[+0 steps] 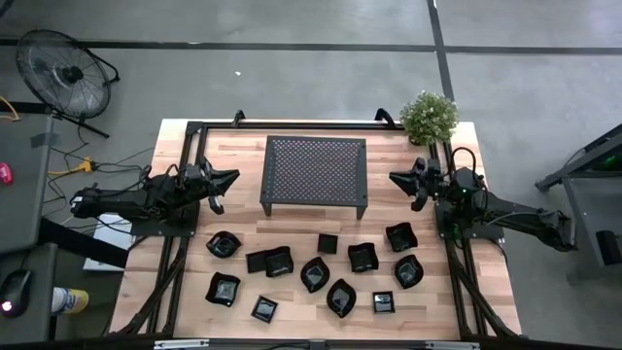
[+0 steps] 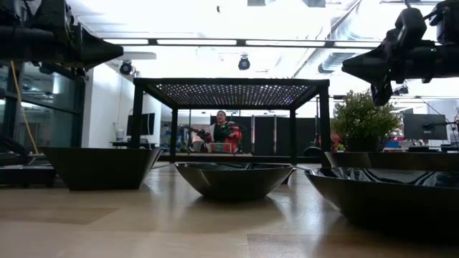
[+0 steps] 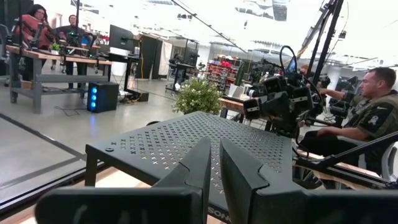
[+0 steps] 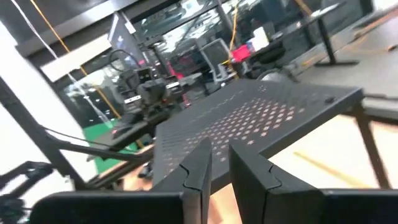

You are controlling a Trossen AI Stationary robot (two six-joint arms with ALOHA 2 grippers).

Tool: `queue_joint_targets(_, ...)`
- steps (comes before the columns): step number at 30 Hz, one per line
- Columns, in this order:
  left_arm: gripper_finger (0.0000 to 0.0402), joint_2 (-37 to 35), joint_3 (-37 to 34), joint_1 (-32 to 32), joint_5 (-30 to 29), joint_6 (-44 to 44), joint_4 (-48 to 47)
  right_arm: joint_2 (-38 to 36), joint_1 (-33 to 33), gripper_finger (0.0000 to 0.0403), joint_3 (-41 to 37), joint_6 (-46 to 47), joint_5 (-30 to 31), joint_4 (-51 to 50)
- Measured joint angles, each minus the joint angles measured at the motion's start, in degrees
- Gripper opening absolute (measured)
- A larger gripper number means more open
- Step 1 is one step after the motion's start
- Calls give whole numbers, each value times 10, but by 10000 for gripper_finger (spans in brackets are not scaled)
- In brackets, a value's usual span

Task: Pick & Place Mini shaped plates
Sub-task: Put the black distorted square plate on the shelf

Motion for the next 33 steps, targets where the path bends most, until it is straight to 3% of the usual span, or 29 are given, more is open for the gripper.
queue_joint_targets(9,33,0,0,0,0,0,0,0,0,54,2,-17,-52,-29)
queue_joint_targets(24,33,0,0,0,0,0,0,1,0,104,17,22,-59,-138)
queue_joint_targets(33,33,0,0,0,0,0,0,52,0,129,138,-32,-25,-370)
